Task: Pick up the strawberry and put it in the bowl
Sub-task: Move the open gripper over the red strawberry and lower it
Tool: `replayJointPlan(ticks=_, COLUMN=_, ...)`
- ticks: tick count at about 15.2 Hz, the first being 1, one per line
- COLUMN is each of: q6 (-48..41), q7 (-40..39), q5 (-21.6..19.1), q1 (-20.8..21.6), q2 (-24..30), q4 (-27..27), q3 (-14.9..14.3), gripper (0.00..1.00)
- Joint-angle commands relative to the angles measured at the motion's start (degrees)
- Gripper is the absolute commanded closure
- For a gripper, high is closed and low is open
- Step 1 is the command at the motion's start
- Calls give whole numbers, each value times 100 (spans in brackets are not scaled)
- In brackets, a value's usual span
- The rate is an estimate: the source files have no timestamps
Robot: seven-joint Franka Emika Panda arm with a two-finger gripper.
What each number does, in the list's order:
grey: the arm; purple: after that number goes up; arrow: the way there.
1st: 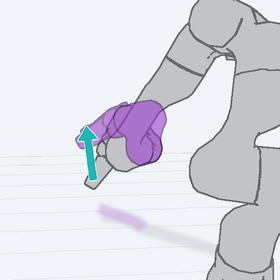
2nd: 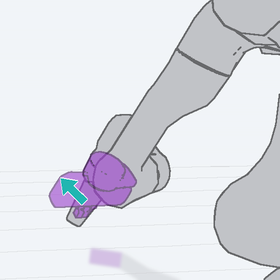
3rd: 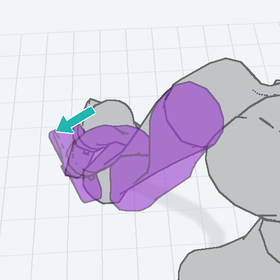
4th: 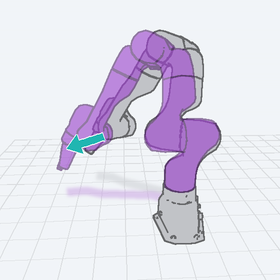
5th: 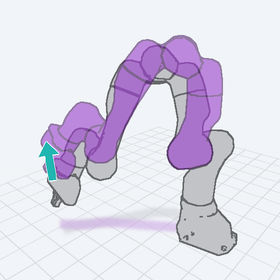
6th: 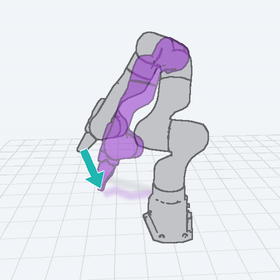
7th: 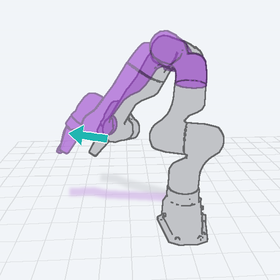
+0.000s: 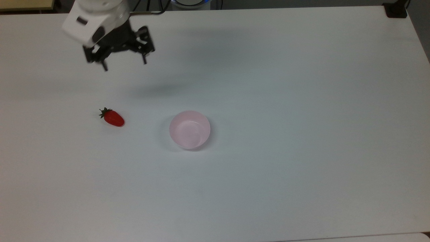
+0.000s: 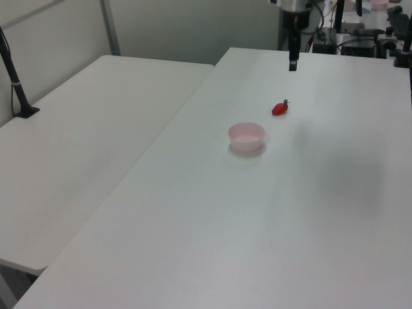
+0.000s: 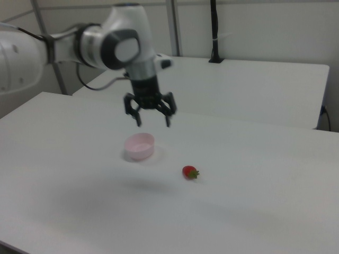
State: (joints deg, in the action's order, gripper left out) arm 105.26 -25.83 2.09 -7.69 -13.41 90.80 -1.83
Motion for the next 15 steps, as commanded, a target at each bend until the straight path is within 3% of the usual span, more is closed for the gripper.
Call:
replayJointPlan(ticks=1, q6=818, q7=-773, q5=-60, q1=-276, q2=-714, q4=-115, q3=-2, gripper=0)
replayJointPlan(ticks=6, q6=1822, q7=-1871, q5=187, q1=-549, q2=-1497, q4=-115, q3=-10, gripper=0)
replayJointPlan(ticks=9, q6=2051, q7=-2005, q5=291, q1=-558, q2=-1761, q4=-115, q3=-10, gripper=1)
replayJointPlan(ticks=12, q6=2052, q7=-2005, q5=424, q1=-549, q2=-1841, q4=-106, q3=-2, gripper=24)
replayJointPlan(ticks=15, q6=2052, q7=-1979, q5=441, q1=-523, q2=-1859, q4=-63, q3=25, gripper=34)
